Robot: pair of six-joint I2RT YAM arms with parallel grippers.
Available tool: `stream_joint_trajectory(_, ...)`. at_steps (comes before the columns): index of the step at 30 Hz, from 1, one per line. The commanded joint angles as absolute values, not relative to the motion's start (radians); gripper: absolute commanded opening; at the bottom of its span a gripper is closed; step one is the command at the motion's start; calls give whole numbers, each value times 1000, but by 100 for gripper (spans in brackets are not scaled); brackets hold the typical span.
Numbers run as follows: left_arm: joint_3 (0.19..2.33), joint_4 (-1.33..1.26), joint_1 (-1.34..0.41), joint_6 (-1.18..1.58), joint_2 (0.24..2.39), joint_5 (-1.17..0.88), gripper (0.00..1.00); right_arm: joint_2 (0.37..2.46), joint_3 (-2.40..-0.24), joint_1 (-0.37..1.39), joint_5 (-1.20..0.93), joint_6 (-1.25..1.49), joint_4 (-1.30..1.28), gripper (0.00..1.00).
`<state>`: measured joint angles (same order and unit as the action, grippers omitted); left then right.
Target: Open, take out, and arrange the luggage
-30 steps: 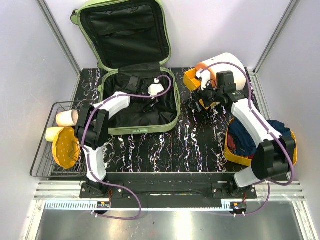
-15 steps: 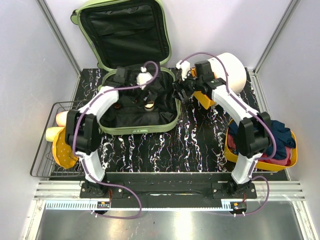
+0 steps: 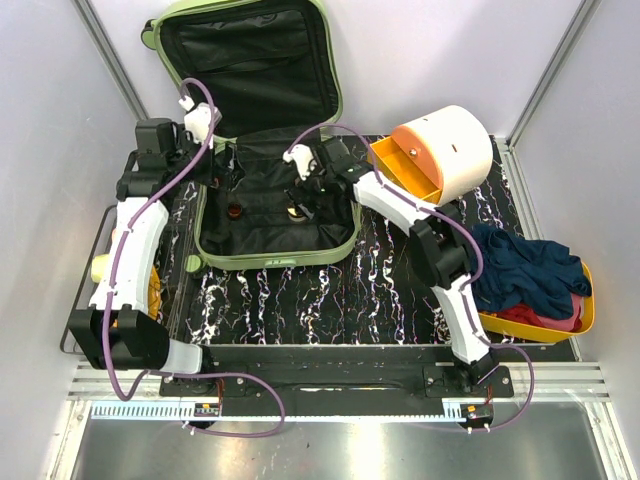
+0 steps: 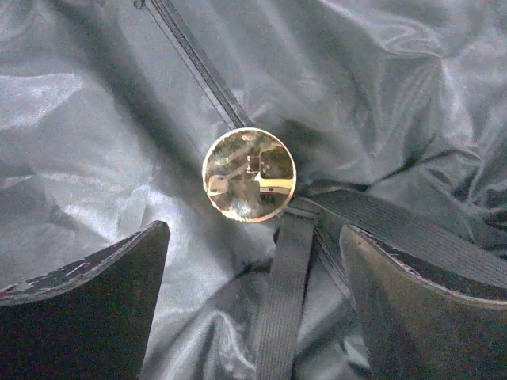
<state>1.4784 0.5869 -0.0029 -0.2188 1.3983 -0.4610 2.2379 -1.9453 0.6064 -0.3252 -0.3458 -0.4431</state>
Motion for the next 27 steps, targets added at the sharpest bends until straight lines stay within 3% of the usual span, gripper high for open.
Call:
stream_joint_trajectory(1, 1459, 598, 49, -72, 1385, -506, 99, 2316, -2106, 641, -227, -364, -505, 98)
stream_joint_trajectory(19, 1431, 500, 60, -3, 1384, -538, 99, 2465, -2209, 699, -181, -379, -523, 93)
stream_joint_trajectory(27, 1398, 488, 60, -3, 1364, -522, 99, 2502, -2243, 707, -164, -377, -503, 74)
